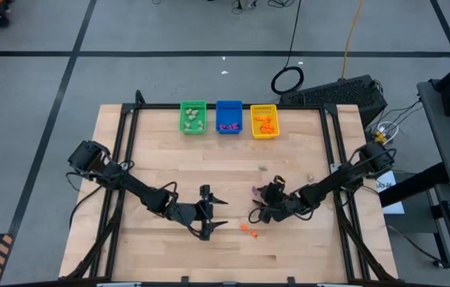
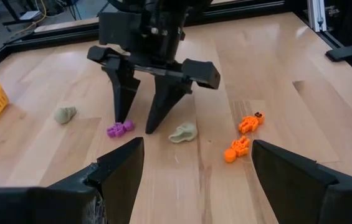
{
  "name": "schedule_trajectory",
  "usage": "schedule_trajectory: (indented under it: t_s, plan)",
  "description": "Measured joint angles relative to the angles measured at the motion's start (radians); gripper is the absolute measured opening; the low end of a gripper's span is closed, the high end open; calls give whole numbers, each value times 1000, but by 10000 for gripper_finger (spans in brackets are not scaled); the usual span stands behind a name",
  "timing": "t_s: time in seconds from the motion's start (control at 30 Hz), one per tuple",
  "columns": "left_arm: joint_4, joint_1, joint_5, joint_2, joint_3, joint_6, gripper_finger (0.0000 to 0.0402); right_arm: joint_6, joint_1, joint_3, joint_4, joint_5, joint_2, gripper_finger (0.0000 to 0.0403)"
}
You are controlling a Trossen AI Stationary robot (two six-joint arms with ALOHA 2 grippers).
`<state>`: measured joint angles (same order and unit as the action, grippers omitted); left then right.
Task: Sort Halloween decoration
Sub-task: Put the purple skeleton toy into the blue bin
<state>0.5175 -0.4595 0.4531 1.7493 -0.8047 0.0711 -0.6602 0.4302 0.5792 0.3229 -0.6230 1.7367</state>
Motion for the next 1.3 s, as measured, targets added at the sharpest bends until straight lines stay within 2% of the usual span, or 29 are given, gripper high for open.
schedule_trajectory:
  t_s: [0.23, 0.57, 0.77, 1.0, 1.3]
  plan:
    - [0, 0, 0, 0, 0, -5, 297, 69, -5, 0, 63, -10, 28, 205]
    - [0, 0, 0, 0, 0, -5, 297, 105, -16, 0, 63, -3, 29, 106]
    - [0, 3, 1, 0, 0, -5, 297, 105, -19, 0, 63, -3, 29, 67]
    - [-2, 23, 1, 0, 0, -5, 297, 133, -19, -1, 62, 25, 9, 48]
    - [-2, 24, -8, 0, 0, 0, 297, 202, -19, -3, 55, 29, -122, 47]
